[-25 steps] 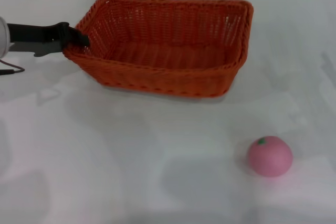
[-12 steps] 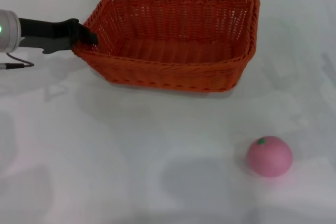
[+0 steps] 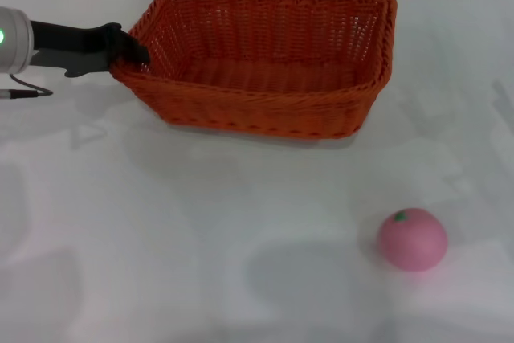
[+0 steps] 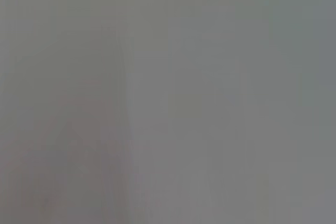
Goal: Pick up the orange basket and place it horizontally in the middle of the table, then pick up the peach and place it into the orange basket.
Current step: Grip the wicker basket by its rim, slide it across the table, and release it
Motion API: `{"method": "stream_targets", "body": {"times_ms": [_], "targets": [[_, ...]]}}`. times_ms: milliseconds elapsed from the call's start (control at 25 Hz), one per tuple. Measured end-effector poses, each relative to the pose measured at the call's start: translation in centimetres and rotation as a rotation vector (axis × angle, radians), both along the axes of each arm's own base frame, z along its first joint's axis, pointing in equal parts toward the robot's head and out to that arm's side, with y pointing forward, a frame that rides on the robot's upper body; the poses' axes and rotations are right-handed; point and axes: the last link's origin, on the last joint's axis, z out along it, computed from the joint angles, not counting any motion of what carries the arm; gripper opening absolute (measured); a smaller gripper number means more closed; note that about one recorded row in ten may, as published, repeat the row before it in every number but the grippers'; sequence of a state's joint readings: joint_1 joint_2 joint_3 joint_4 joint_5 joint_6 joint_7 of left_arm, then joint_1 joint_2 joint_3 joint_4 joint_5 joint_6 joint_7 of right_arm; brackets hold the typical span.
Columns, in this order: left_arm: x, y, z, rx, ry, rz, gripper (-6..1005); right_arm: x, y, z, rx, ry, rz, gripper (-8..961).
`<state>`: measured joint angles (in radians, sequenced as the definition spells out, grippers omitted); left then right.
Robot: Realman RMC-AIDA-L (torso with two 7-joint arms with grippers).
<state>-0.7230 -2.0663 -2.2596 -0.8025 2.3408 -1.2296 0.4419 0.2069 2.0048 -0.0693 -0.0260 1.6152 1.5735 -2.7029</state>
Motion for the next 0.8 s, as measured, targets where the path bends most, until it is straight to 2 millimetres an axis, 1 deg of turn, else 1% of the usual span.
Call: {"method": "stream_targets", "body": {"times_ms": [120, 360, 600, 720, 800], "targets": [[0.3, 0.2, 0.0, -0.003, -0.001, -0.006, 172, 0.0, 0.0, 0.0, 0.0, 0.0, 0.0, 806], [0.4, 0.1, -0.2, -0.012, -0.009, 0.005, 191, 0.0, 0.1, 0.0, 0.001, 0.0, 0.001, 805], [-0.1, -0.3, -0.8, -0.029, -0.017, 0.029, 214, 0.0, 0.1, 0.0, 0.002, -0.001, 0.002, 803], [-0.2, -0.5, -1.2, -0.042, -0.022, 0.038, 401, -0.1, 0.1, 0.0, 0.001, -0.001, 0.003, 802], [0.0, -0.5, -1.3, -0.049, -0.024, 0.033, 470, -0.1, 0.1, 0.0, 0.001, -0.002, 0.003, 802]]}}
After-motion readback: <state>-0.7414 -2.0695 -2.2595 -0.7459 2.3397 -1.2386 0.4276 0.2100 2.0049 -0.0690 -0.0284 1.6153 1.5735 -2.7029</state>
